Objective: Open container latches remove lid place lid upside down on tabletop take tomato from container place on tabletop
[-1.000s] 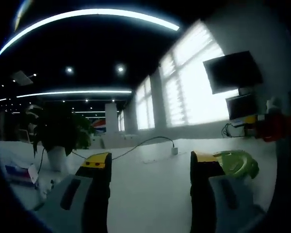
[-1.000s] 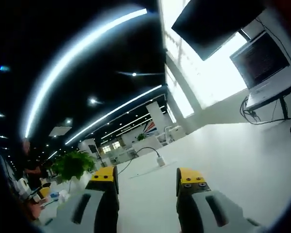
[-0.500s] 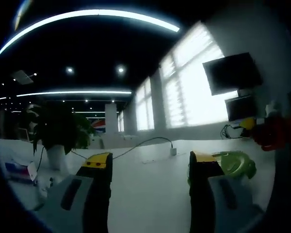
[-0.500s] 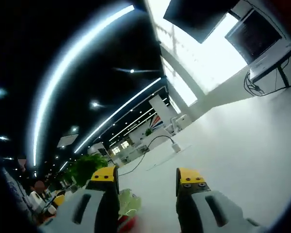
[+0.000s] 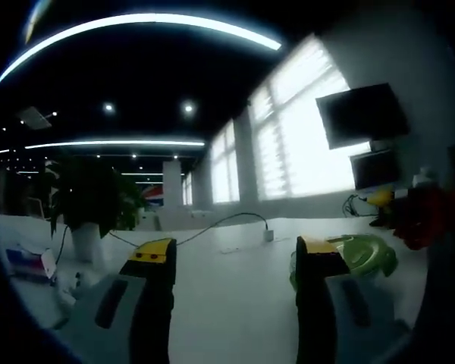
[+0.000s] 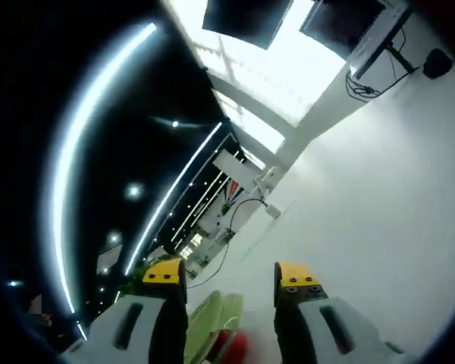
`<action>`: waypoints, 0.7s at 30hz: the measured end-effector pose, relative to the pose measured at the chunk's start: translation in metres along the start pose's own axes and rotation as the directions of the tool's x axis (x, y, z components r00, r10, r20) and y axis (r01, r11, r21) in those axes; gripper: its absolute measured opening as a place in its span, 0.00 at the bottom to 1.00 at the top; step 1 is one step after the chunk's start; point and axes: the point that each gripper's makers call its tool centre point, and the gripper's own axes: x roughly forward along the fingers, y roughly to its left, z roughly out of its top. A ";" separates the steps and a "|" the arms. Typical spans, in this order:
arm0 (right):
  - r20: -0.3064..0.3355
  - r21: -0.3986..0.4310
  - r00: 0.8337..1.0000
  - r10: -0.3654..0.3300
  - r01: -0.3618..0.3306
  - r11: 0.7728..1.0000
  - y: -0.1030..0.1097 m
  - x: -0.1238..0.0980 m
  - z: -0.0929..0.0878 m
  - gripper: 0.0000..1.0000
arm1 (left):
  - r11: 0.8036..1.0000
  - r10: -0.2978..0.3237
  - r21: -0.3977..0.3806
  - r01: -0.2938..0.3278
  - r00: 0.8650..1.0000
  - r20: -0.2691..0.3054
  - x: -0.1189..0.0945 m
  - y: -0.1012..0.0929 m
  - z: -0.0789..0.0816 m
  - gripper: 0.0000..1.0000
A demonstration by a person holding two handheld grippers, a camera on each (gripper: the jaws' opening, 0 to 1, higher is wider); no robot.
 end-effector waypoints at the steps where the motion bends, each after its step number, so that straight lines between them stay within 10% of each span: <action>1: 0.001 0.011 1.000 -0.005 0.005 1.000 -0.001 0.000 -0.002 0.40 | 1.000 -0.001 -0.001 0.001 1.000 0.000 0.000 0.000 0.000 0.57; 21: -0.050 0.238 0.998 -0.031 0.042 0.970 -0.003 0.015 -0.041 0.39 | 1.000 -0.012 -0.006 0.012 1.000 0.008 -0.001 0.000 0.000 0.55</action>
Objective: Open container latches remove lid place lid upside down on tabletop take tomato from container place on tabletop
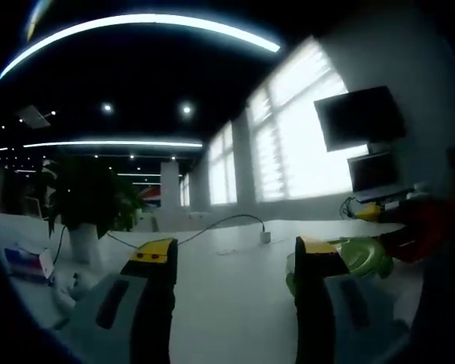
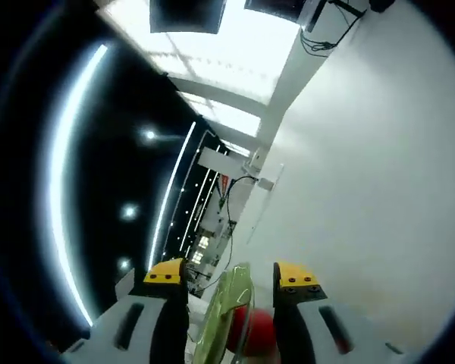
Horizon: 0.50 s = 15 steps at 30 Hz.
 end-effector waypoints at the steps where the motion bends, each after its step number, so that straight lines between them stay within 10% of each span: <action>1: -0.003 0.004 1.000 -0.001 0.001 1.000 0.000 0.001 -0.002 0.39 | 1.000 0.000 0.000 0.000 1.000 -0.001 0.000 0.000 -0.001 0.55; 15: -0.043 -0.119 0.999 -0.016 0.011 0.993 0.003 0.009 -0.029 0.35 | 1.000 0.009 0.002 -0.009 1.000 -0.019 -0.008 0.004 -0.007 0.55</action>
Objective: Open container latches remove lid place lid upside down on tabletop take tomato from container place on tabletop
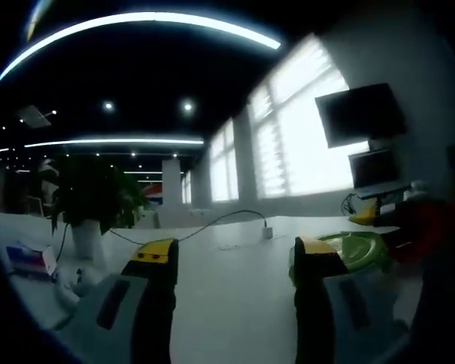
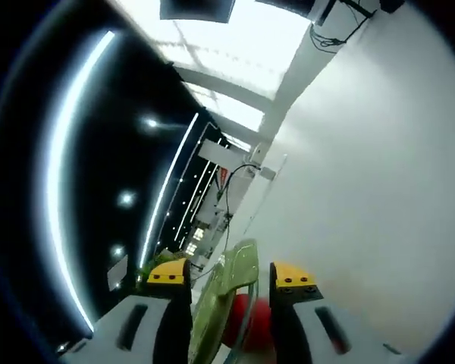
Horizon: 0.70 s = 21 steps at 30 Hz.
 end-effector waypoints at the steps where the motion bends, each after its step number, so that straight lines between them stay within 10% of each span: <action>1: -0.001 -0.015 1.000 -0.001 0.001 1.000 0.003 -0.001 -0.003 0.34 | 1.000 0.002 -0.001 -0.002 1.000 -0.001 -0.001 0.001 -0.001 0.55; 21: 0.051 -0.135 0.996 -0.069 0.075 0.988 0.005 -0.004 0.004 0.19 | 1.000 0.017 -0.010 -0.017 1.000 -0.003 -0.005 0.001 0.000 0.54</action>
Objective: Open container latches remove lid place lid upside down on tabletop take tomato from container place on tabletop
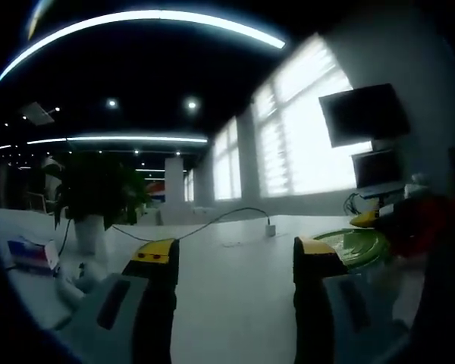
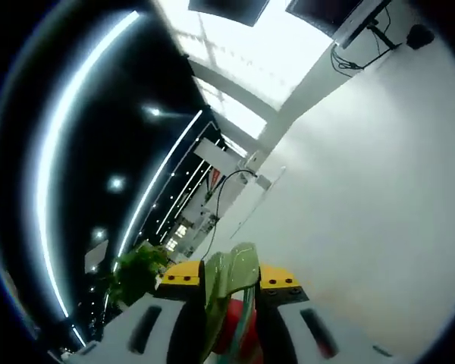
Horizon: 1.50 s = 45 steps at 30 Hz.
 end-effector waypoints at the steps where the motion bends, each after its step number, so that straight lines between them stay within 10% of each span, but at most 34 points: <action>1: 0.012 -0.006 1.000 -0.002 0.002 1.000 0.001 0.000 0.002 0.18 | 1.000 0.001 -0.002 -0.001 1.000 0.001 0.000 0.000 0.000 0.54; 23: 0.055 0.068 0.998 -0.015 0.011 0.998 0.014 -0.001 0.024 0.01 | 1.000 0.007 0.016 -0.007 1.000 0.008 -0.004 0.004 0.004 0.53; 45: 0.034 0.072 0.981 0.193 -0.195 0.978 0.120 0.006 0.036 0.01 | 0.998 0.068 0.017 -0.069 0.996 0.057 -0.028 0.029 0.020 0.52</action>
